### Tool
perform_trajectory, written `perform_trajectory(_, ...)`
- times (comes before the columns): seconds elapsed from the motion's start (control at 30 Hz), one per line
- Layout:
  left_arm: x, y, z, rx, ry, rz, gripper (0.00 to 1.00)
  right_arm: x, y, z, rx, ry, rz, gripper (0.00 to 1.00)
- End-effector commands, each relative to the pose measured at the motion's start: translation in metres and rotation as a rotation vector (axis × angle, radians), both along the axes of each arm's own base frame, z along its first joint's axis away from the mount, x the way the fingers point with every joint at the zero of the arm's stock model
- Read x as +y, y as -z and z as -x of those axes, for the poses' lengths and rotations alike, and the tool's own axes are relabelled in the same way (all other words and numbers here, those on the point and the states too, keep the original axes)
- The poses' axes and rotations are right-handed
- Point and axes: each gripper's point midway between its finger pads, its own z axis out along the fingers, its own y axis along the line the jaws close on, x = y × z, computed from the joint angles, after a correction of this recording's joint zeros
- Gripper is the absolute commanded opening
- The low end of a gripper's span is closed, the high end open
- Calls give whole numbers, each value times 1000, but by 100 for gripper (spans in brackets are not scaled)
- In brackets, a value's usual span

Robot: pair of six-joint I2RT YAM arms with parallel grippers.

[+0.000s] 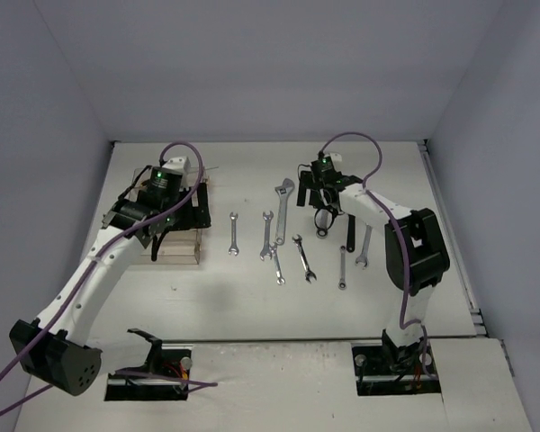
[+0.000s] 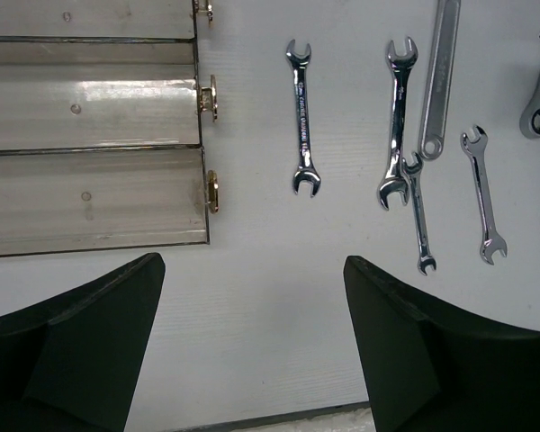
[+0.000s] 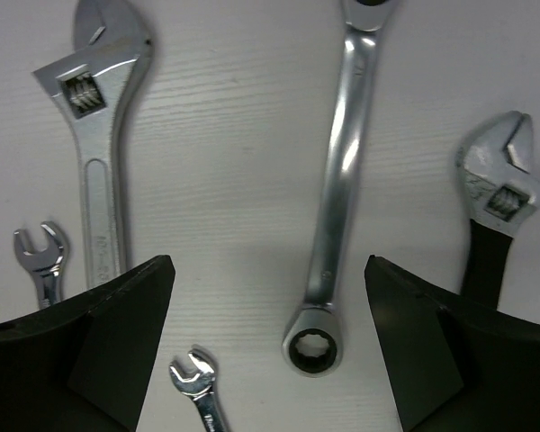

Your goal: Sort the tools into containers

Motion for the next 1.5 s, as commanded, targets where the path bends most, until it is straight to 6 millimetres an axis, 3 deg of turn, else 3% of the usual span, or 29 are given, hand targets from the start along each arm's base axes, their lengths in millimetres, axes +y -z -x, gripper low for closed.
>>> perform_trajectory(0.0, -4, -20, -20, -75, -26, 11, 78, 35, -32, -16, -91, -47, -68, 84)
perform_trajectory(0.13, -17, -17, -30, -54, -2, 4, 78, 16, -34, -9, -108, 19, -22, 82)
perform_trajectory(0.27, -30, -18, -36, -47, 18, 14, 78, -27, -35, 6, -103, 102, 3, 76)
perform_trajectory(0.4, -40, -11, -38, -22, 46, 8, 78, -60, -16, 28, -46, 140, 23, 73)
perform_trajectory(0.8, -51, -5, -39, -5, 82, 10, 78, -85, 31, 54, 83, 183, 46, 69)
perform_trajectory(1.3, -54, 2, -36, 9, 92, 8, 78, -99, 54, 40, 154, 118, 46, 62)
perform_trajectory(1.47, -56, 2, -36, 10, 97, 7, 78, -100, 63, 42, 184, 112, 31, 54)
